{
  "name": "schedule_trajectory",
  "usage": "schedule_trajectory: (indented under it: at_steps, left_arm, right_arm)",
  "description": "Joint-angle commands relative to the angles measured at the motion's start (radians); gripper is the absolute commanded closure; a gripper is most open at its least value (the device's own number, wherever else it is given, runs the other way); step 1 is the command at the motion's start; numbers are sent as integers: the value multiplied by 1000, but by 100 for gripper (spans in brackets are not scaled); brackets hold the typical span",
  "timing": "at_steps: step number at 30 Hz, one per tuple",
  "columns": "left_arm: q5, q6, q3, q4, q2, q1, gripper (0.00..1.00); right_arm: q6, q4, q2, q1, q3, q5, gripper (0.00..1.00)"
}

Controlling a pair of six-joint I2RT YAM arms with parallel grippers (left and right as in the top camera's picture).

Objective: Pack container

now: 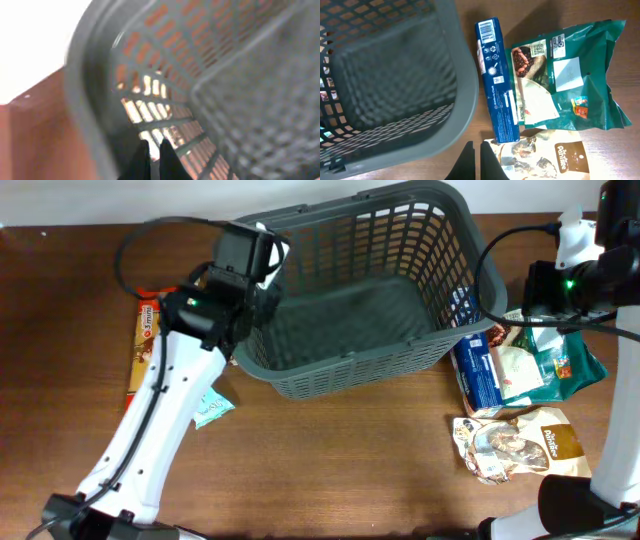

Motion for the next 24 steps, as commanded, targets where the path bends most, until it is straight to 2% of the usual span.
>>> schedule_trajectory:
  at_steps: [1,6,9,12,15,20,24]
  left_arm:
    - [-62,8,22,-43,6,5,98]
    - [-53,13,22,-58,27,-2,98]
    - [-141,18,22,-80,32,-2,98]
    - [-220,76,22,-94,36,0,98]
    - [-220,132,22,-94,43,36,98]
    - [-193,153,22,-89,43,114,98]
    - [-107,153,22,-50,42,87,98]
  right_arm:
    - [7,2,-4,-4,1,8,96]
    - [7,-1,-4,-4,1,8,96]
    - [7,-8,-4,-4,0,8,96]
    - [7,-10,-4,-4,1,8,96]
    - [7,-24,-4,-4,0,9,96]
    - [7,-29,-4,-3,0,7,96]
    - [-39,1,-4,56,1,-131,96]
